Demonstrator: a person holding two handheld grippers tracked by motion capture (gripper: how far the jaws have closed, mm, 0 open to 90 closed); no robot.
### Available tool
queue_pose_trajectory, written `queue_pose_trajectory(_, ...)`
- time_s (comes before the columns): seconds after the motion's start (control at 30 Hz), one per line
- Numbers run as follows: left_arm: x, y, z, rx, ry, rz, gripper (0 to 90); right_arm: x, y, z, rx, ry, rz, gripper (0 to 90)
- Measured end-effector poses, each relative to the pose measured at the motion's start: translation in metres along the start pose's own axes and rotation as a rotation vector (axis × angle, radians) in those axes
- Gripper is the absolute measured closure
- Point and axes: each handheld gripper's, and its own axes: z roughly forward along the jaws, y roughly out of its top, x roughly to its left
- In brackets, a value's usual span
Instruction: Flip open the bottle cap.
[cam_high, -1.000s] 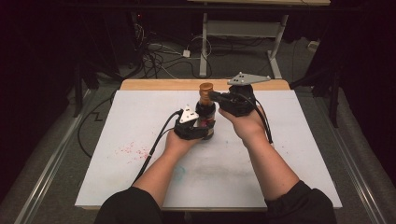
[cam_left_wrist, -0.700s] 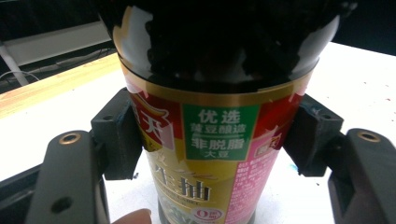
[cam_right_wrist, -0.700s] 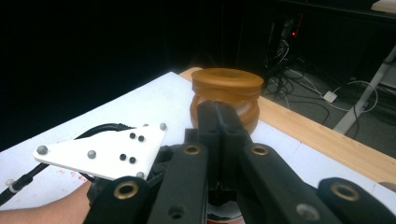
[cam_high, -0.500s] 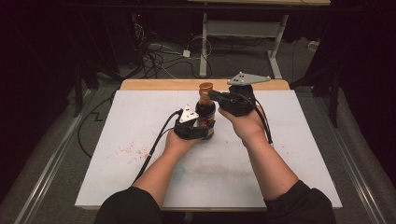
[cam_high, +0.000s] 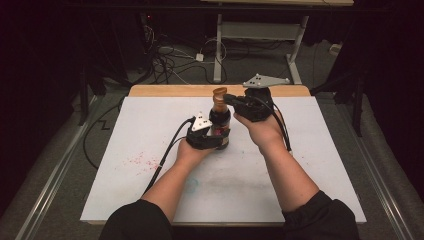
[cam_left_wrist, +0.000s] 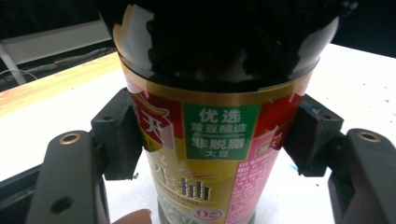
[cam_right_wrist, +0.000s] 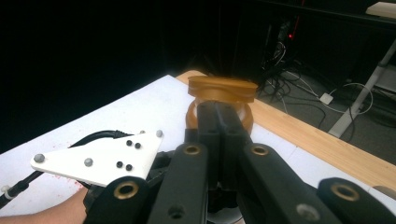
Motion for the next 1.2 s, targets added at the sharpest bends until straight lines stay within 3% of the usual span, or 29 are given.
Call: queue_pose_trajectory(1.2, 0.000, 0.000, 0.000, 0.001, 0.005, -0.002, 29.1, 0.000, 0.011, 0.003, -0.024, -0.005, -0.011, 90.0)
